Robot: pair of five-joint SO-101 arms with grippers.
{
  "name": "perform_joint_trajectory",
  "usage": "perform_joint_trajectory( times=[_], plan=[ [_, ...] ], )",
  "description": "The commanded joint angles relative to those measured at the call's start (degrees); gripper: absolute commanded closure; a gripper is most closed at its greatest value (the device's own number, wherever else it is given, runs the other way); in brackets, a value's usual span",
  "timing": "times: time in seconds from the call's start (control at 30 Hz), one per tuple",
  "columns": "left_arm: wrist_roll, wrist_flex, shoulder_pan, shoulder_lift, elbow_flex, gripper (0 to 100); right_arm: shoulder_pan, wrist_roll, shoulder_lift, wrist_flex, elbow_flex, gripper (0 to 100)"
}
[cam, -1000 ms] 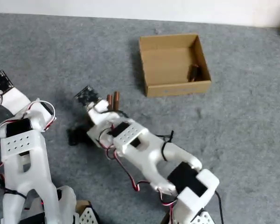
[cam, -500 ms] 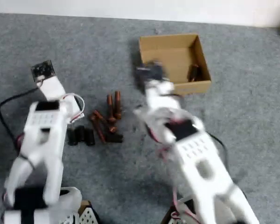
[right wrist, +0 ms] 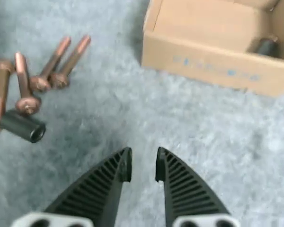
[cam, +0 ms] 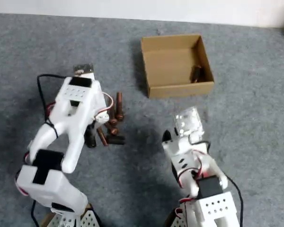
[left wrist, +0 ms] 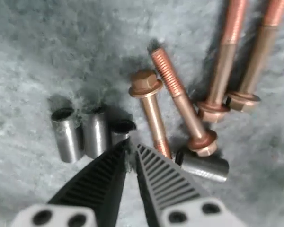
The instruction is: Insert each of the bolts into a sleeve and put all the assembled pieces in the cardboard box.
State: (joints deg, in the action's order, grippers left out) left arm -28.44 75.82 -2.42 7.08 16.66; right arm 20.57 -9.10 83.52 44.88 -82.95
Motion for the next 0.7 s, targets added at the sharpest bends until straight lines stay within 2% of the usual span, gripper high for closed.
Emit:
perform_joint_trajectory(
  times=[0.0,0.13,0.37,0.67],
  plan=[
    [-3.3,-3.2,-2.8,2.4,-2.3,99,-0.7,-1.0,4.6,-1.9,-1.2,91.4],
    [-3.3,-7.1,-3.1,5.0,-2.3,98,-0.7,-1.0,6.3,-1.9,-1.6,91.4],
    [-3.3,-8.8,-3.2,8.0,-2.3,82,-0.5,-1.0,6.3,-1.9,-1.6,91.4],
    [-3.3,-11.6,-3.2,11.9,-2.4,82,-0.6,-1.0,6.5,-1.9,-1.6,91.4]
  ],
)
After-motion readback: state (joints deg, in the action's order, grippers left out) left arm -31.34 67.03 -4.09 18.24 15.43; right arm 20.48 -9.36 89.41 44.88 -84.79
